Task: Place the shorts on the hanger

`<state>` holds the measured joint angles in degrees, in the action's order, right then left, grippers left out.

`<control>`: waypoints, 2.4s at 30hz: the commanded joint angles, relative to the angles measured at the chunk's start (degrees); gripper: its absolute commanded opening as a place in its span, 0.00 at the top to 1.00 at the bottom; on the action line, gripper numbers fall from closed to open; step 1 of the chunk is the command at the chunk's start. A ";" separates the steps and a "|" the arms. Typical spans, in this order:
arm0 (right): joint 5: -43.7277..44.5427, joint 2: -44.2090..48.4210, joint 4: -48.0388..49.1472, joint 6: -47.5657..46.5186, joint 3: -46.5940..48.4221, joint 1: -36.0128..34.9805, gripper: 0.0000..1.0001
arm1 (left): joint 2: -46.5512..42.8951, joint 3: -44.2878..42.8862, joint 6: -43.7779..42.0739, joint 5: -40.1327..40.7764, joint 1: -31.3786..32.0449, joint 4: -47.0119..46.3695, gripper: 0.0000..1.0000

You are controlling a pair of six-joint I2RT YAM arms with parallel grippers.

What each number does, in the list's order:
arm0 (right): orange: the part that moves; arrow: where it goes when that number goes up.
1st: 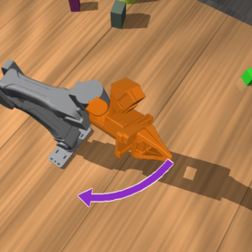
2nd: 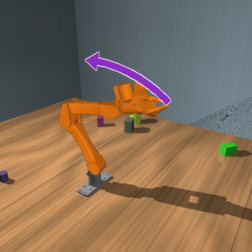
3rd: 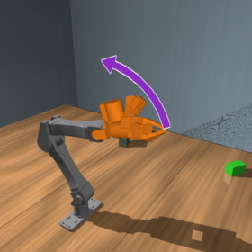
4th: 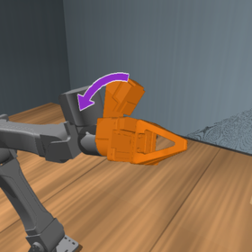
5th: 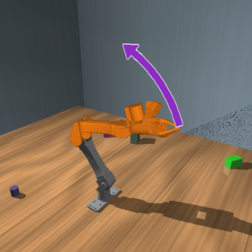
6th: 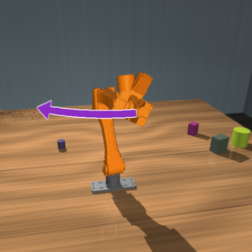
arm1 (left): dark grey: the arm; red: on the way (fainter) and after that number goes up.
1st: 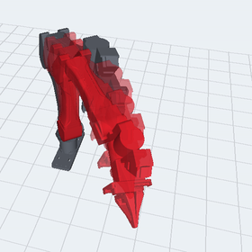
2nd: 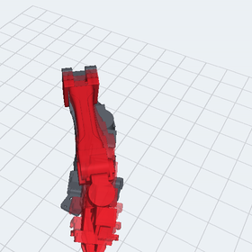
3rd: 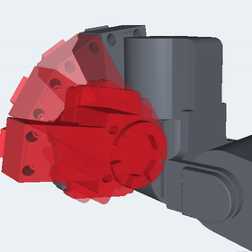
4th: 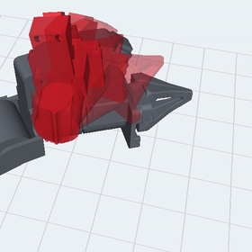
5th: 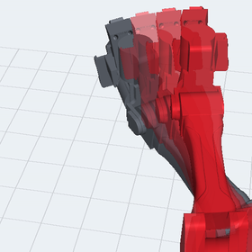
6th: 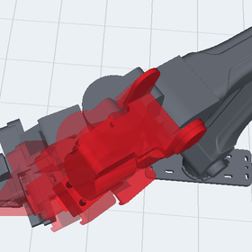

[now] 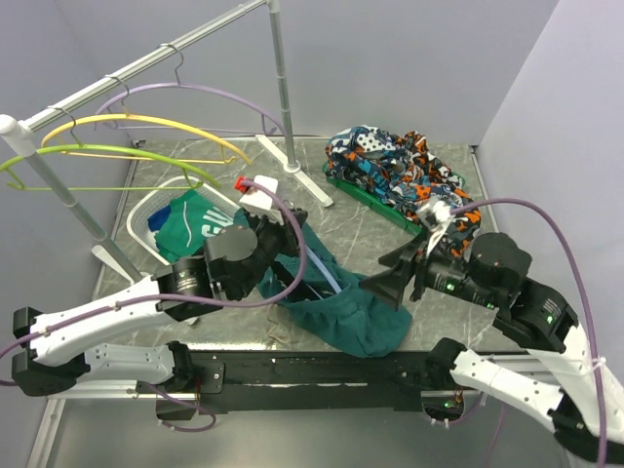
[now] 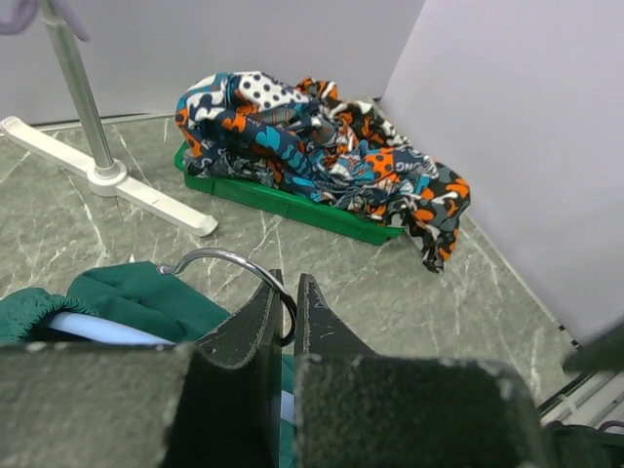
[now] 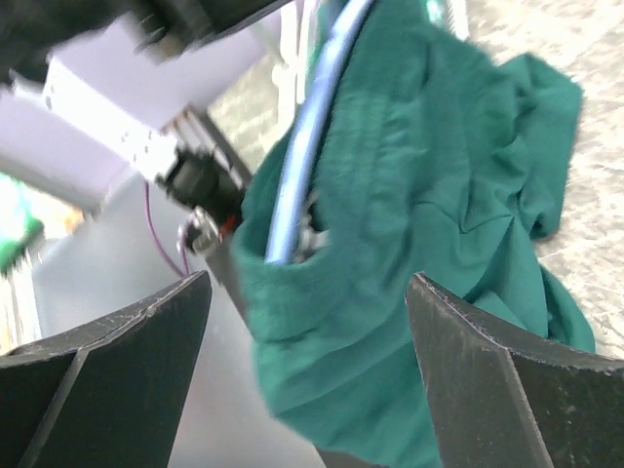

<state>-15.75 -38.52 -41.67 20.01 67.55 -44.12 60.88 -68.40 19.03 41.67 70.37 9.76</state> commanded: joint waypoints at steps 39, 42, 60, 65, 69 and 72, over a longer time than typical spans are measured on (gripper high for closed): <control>46.24 -7.01 -10.09 6.80 -2.52 -24.61 1.00 | 17.78 -16.76 1.72 -15.21 -8.05 -7.48 0.77; 47.91 -7.00 -11.33 7.06 -1.63 -24.52 1.00 | 17.87 -17.29 1.54 -15.65 -8.14 -7.12 0.62; 57.75 -7.87 -3.95 1.09 1.26 -24.44 1.00 | 4.61 -10.89 4.70 -18.03 -8.49 -1.50 0.03; 52.44 -11.04 1.93 -7.52 5.83 -16.72 1.00 | -2.16 -6.93 5.93 -16.80 -8.49 -0.27 0.03; 43.02 -14.55 7.56 -12.88 8.47 -7.22 1.00 | -5.59 -4.03 6.46 -16.45 -8.49 0.96 0.03; 38.45 -17.98 11.69 -16.92 11.11 -3.00 1.00 | -7.79 -2.10 6.72 -16.71 -8.49 1.05 0.03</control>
<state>28.80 -53.58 -43.79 10.66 72.75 -52.03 54.85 -72.82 24.73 24.75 62.06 9.93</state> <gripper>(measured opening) 0.264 0.969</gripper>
